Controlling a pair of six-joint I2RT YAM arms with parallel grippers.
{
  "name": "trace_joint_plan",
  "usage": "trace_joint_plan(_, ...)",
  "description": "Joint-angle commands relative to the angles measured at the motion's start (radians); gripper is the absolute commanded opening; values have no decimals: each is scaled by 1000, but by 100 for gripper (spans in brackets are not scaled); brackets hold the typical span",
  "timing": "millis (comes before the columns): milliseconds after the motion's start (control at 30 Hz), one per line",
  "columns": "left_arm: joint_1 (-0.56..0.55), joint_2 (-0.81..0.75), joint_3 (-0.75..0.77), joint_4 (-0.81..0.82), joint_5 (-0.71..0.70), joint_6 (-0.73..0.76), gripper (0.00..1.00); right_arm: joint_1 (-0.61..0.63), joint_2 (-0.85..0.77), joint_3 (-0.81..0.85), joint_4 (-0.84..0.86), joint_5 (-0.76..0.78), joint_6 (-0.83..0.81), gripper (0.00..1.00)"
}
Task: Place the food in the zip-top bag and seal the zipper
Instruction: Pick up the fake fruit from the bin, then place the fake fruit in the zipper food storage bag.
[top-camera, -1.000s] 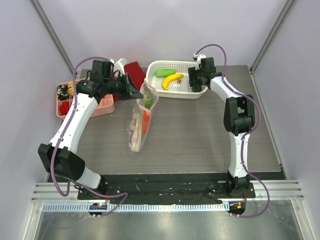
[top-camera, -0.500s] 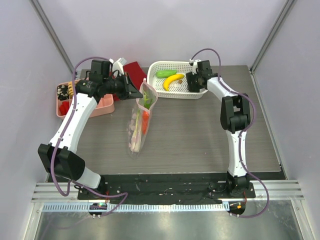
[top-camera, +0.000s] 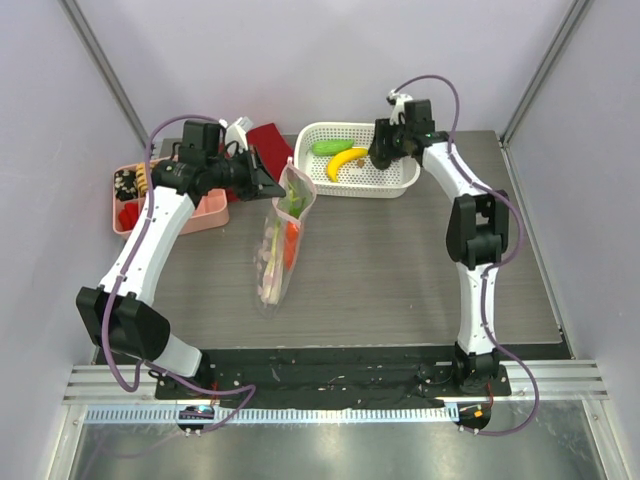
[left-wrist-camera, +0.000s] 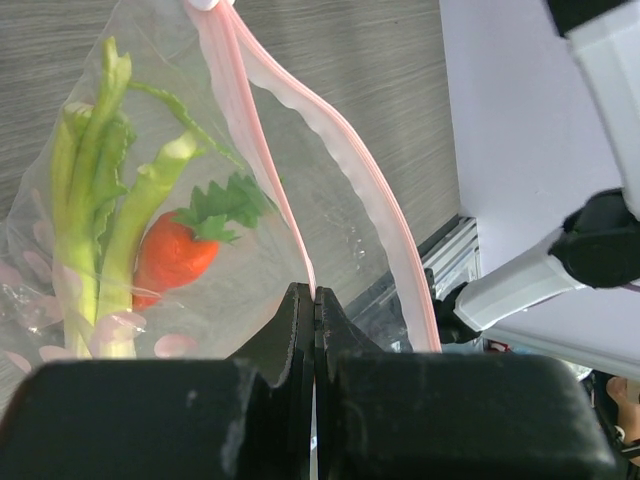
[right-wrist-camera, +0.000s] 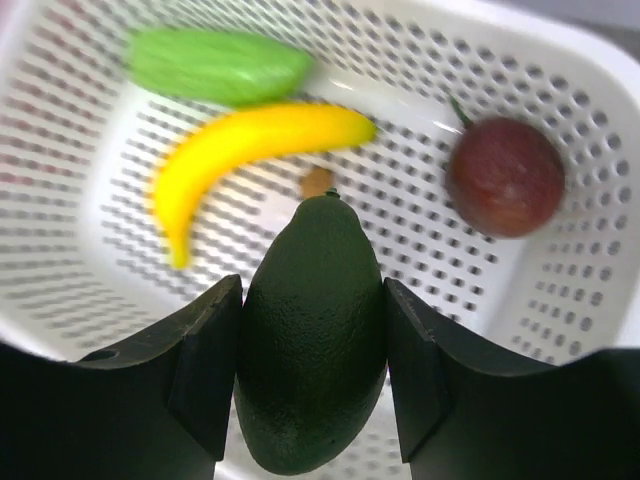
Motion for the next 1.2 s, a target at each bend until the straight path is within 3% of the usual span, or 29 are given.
trace_joint_plan(0,4,-17,-15,44,22,-8,0,-1,-275,-37,261,-282,285,1)
trace_joint_plan(100,1,-22,-17,45,26,-10,0,19,-397,-142,429,-385,477,1)
trace_joint_plan(267,-3,-36,-1,48,26,-8,0,129,-526,-242,505,-437,593,1)
trace_joint_plan(500,-3,-55,20,48,43,-8,0,297,-621,-344,421,-448,504,1)
trace_joint_plan(700,-3,-82,3,85,78,-31,0,341,-638,-425,358,-435,504,1)
trace_joint_plan(833,-3,-94,-4,117,84,-48,0,387,-643,-437,314,-481,505,7)
trace_joint_plan(967,-3,-111,-4,134,80,-51,0,397,-680,-469,292,-513,507,21)
trace_joint_plan(1000,-3,-114,-8,140,77,-54,0,395,-684,-471,292,-523,510,34)
trace_joint_plan(1067,-3,-121,-9,152,68,-56,0,395,-692,-468,294,-559,533,44)
trace_joint_plan(1100,-3,-123,-14,159,65,-59,0,395,-692,-463,294,-567,540,57)
trace_joint_plan(1167,-3,-123,-15,168,68,-65,0,390,-697,-445,292,-572,556,66)
